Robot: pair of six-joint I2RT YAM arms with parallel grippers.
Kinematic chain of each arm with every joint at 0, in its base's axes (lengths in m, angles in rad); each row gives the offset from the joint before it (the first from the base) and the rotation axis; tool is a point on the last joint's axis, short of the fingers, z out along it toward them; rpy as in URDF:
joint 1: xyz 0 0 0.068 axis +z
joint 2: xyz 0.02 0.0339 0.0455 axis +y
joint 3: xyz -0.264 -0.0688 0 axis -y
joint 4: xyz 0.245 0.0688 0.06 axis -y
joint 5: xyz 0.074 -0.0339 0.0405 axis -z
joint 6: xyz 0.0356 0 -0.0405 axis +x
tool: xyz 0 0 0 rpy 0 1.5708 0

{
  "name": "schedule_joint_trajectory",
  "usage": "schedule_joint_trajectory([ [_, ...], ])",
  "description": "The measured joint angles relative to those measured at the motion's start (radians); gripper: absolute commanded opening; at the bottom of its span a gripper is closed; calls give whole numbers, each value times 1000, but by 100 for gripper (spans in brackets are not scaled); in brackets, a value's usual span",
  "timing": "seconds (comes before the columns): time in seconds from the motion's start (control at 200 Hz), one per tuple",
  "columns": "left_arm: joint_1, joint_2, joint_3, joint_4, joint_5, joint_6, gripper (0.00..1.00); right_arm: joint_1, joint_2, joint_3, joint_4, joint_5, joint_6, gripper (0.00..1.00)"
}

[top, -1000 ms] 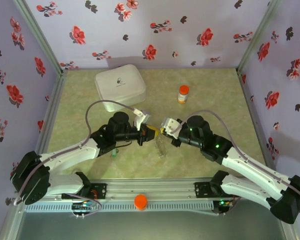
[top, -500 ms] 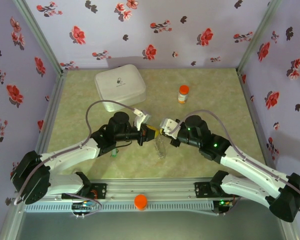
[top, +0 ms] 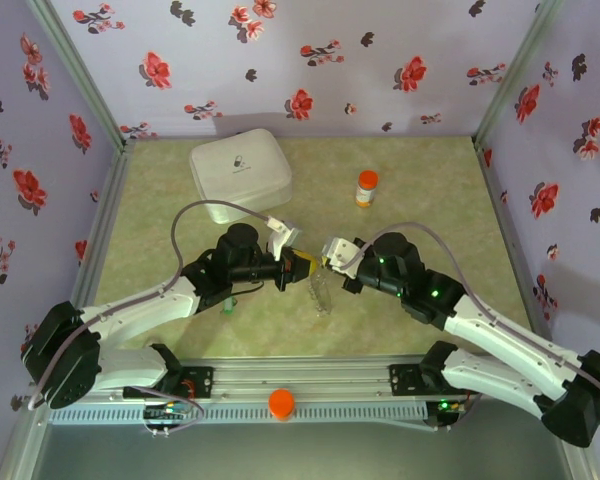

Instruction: Put the keys on the keyring

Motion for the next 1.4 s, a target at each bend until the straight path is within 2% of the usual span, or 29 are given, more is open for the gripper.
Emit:
schedule_joint_trajectory([
  [0.935, 2, 0, 0, -6, -4, 0, 0, 5, 28, 0, -2, -10, -1, 0],
  [1.4, 2, 1, 0, -19, -4, 0, 0, 5, 45, 8, -26, -56, 0, 0],
])
